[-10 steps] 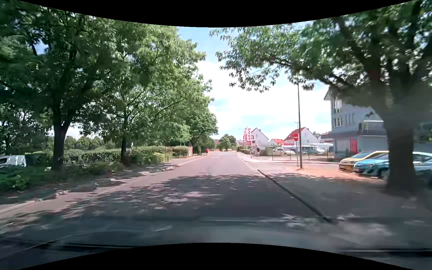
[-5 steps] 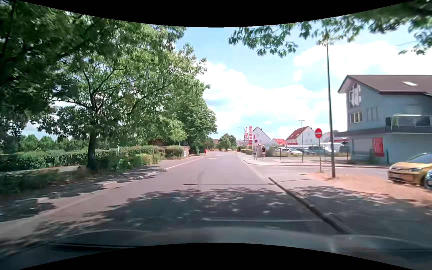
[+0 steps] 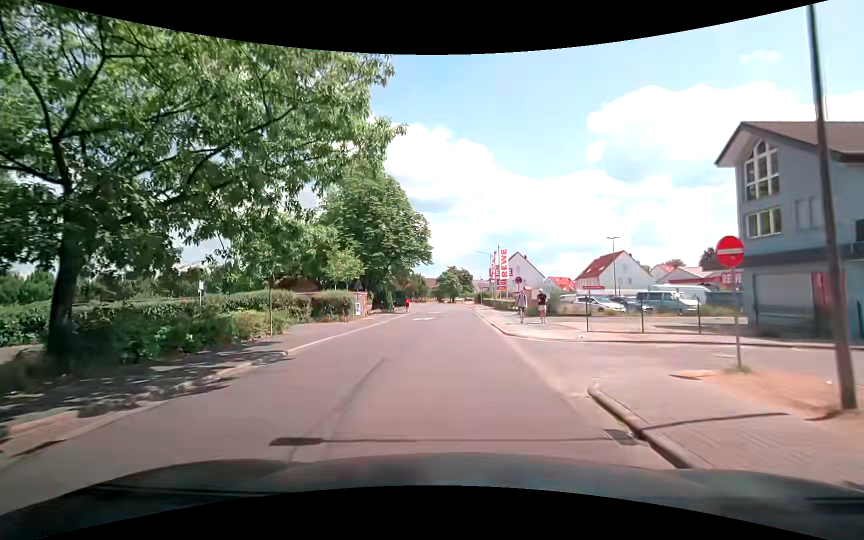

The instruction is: Follow the waypoints while adhering to traffic rules and regulations

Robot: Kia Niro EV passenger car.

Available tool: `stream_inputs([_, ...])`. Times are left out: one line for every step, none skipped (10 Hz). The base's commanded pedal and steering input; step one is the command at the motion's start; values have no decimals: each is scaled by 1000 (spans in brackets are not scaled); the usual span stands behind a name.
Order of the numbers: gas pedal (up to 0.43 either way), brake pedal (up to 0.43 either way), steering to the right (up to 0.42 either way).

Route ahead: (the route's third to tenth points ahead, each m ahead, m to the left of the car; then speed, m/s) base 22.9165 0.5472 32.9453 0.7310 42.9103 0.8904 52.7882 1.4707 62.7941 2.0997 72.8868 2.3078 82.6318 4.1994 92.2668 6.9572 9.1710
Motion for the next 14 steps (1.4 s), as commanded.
stream_inputs([39,0,-4])
stream_inputs([39,0,-4])
stream_inputs([39,0,-4])
stream_inputs([39,0,-4])
stream_inputs([39,0,-4])
stream_inputs([39,0,-4])
stream_inputs([39,0,-4])
stream_inputs([39,0,-4])
stream_inputs([39,0,-4])
stream_inputs([39,0,-4])
stream_inputs([39,0,-4])
stream_inputs([39,0,-4])
stream_inputs([39,0,-4])
stream_inputs([39,0,-4])
